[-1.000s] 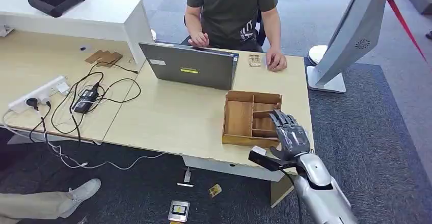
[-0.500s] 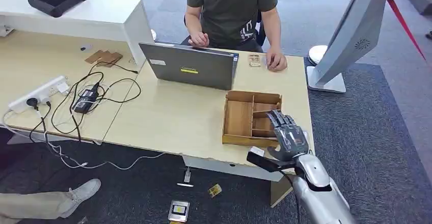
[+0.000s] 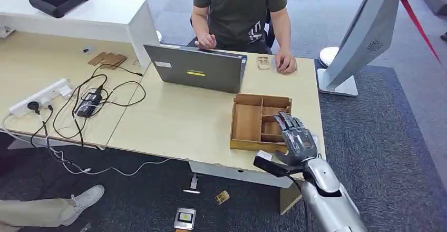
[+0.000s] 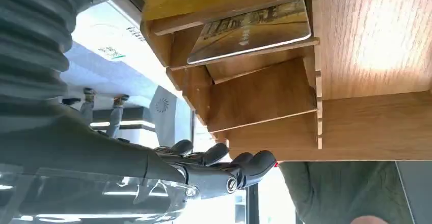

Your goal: Pass the card to the sensor for recognition and then transmit it.

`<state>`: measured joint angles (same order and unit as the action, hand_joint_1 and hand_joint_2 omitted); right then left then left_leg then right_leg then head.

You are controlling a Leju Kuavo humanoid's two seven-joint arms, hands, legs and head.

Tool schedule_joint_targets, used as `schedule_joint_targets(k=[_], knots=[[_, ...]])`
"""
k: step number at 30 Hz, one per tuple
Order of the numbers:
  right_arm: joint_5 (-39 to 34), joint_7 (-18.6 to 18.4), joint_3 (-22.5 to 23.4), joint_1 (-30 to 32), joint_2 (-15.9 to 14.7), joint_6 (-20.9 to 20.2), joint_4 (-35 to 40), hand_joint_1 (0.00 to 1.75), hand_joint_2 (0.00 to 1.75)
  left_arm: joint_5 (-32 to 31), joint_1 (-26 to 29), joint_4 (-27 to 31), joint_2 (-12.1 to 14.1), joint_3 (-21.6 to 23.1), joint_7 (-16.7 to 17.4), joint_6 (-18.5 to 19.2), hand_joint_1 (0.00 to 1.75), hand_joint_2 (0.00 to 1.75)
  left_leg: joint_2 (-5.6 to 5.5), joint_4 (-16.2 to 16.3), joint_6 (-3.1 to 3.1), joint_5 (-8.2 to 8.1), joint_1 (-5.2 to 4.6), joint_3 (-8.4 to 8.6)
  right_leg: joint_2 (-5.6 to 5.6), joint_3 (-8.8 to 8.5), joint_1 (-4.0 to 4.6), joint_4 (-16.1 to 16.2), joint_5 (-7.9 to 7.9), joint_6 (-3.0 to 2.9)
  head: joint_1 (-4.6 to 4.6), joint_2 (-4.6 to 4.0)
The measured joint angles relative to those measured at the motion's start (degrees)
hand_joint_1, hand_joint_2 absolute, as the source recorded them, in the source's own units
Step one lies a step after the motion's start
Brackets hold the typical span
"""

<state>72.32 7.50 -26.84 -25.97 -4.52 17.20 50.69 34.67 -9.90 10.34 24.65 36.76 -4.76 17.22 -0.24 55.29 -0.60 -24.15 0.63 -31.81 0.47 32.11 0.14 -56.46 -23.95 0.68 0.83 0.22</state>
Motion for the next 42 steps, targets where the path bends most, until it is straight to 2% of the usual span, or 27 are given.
schedule_joint_targets(k=[6, 7, 8, 12, 13, 14, 34, 42], knots=[[0.0, 0.0, 0.0, 0.0, 0.1, 0.0, 0.0, 0.00, 1.75, 0.0, -0.1, 0.0, 0.0, 0.1, 0.0, 0.0, 0.00, 1.75, 0.00, 0.0, 0.00, 0.00, 0.00, 0.00, 0.00, 0.00, 0.00, 0.0, 0.00, 0.00, 0.00, 0.00], [0.0, 0.0, 0.0, -0.1, 0.1, -0.1, -0.1, 0.17, 1.75, 0.0, -0.1, 0.0, 0.0, 0.2, 0.0, 0.0, 0.00, 1.75, 0.00, 0.0, 0.00, 0.00, 0.00, 0.00, 0.00, 0.00, 0.00, 0.0, 0.00, 0.00, 0.00, 0.02], [0.0, 0.0, 0.0, -0.1, 0.1, -0.1, -0.2, 0.63, 1.75, 0.0, -0.1, 0.0, 0.0, 0.2, 0.0, 0.0, 0.00, 1.75, 0.00, 0.0, 0.00, 0.00, 0.00, 0.00, 0.00, 0.00, 0.00, 0.0, 0.00, 0.00, 0.00, 0.00], [0.0, 0.0, 0.0, -0.1, 0.1, -0.3, -0.2, 0.63, 1.75, -0.1, -0.1, 0.0, 0.0, 0.4, 0.0, 0.2, 0.00, 1.75, 0.00, 0.0, 0.00, 0.00, 0.00, 0.00, 0.00, 0.00, 0.00, 0.0, 0.00, 0.00, 0.00, 0.00], [0.0, 0.0, 0.0, -0.1, 0.1, -0.3, -0.3, 1.68, 1.75, -0.1, -0.1, 0.0, 0.0, 0.4, 0.0, 0.2, 0.00, 1.75, 0.00, 0.0, 0.00, 0.00, 0.00, 0.00, 0.00, 0.00, 0.00, 0.0, 0.00, 0.00, 0.00, 0.00], [0.0, 0.0, 0.0, -0.1, 0.1, -0.3, -0.3, 1.75, 1.75, -0.1, -0.1, 0.0, 0.0, 0.4, 0.0, 0.2, 0.00, 1.75, 0.00, 0.0, 0.00, 0.00, 0.00, 0.00, 0.00, 0.00, 0.00, 0.0, 0.00, 0.00, 0.00, 0.00], [0.2, -0.1, 0.0, -0.1, 0.7, -4.0, -0.3, 1.75, 1.75, -0.1, -0.3, 0.0, -0.1, 0.7, 0.0, 0.2, 0.00, 1.75, 0.00, 0.0, 0.00, 0.00, 0.00, 0.00, 0.00, 0.01, 0.00, 0.0, 0.00, 0.00, 0.00, 0.00], [-2.0, -0.6, 0.5, 0.2, 0.6, -6.4, 3.8, 1.75, 1.75, 0.1, -0.3, 0.0, -0.1, 0.8, -0.5, 0.2, 0.00, 1.75, 0.00, 0.0, 0.00, 0.00, 0.00, 0.00, 0.00, 0.01, 0.00, 0.0, 0.00, 0.00, 0.00, 0.00]])
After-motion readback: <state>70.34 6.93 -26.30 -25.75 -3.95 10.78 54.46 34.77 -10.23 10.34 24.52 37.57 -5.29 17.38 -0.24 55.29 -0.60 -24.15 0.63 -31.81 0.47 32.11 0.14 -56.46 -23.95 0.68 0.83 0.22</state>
